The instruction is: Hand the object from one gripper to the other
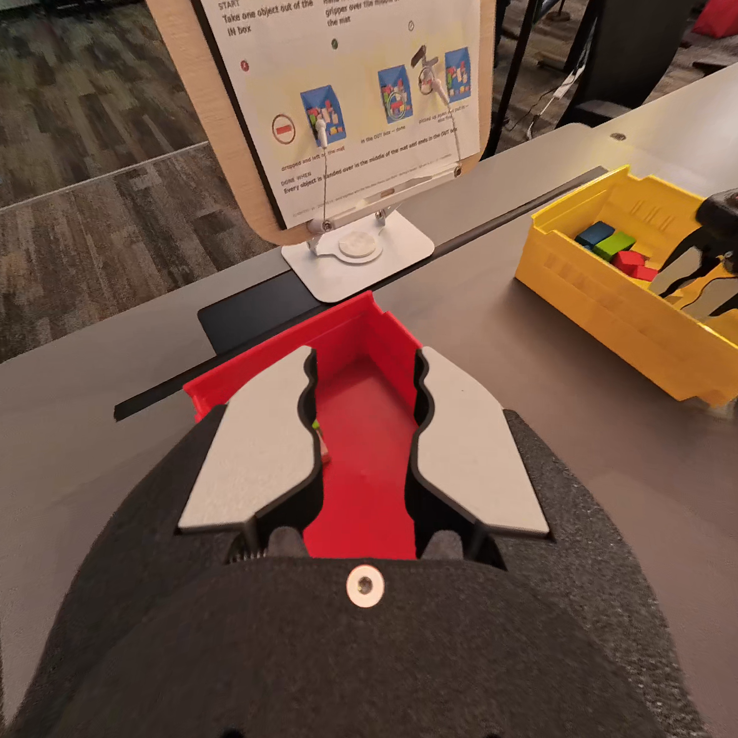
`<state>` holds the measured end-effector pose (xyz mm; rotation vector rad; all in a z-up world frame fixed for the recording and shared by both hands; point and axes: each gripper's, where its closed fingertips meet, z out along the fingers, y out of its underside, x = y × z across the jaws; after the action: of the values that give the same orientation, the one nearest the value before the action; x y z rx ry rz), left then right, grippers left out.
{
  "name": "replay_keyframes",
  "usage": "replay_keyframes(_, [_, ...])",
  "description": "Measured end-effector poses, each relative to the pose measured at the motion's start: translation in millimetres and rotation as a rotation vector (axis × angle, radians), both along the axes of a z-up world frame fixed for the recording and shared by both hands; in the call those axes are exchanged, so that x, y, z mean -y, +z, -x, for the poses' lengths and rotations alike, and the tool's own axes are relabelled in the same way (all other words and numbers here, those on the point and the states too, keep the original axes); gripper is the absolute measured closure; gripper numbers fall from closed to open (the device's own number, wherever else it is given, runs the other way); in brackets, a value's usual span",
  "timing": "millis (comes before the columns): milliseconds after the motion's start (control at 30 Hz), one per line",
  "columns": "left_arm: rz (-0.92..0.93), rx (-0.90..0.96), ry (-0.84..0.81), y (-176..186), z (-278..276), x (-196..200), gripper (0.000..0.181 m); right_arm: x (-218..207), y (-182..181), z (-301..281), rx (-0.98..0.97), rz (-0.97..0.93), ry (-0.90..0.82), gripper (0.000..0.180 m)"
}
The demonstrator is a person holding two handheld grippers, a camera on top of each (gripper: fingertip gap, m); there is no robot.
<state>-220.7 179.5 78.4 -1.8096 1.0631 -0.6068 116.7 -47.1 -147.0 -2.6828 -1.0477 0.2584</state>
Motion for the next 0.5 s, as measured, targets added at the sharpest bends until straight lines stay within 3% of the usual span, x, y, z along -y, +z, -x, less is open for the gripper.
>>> replay_keyframes(133, [0.111,-0.133,0.043,-31.5,10.9,-3.8,0.134,-2.1,16.6,-1.2,-0.008,-0.064,-0.015,0.146])
replay_keyframes(300, [0.328,-0.393,0.144,-97.8,23.7,-15.3,0.136,-5.8,51.1,-3.1,0.003,-0.214,-0.023,0.142])
replay_keyframes(400, [0.433,-0.447,0.166,-128.4,15.9,-22.6,0.134,-2.9,62.2,-2.7,0.025,-0.252,-0.016,0.139])
replay_keyframes(500, [0.463,-0.573,0.258,-157.1,25.2,-35.9,0.116,-2.2,65.4,-0.9,0.042,-0.261,-0.003,0.139])
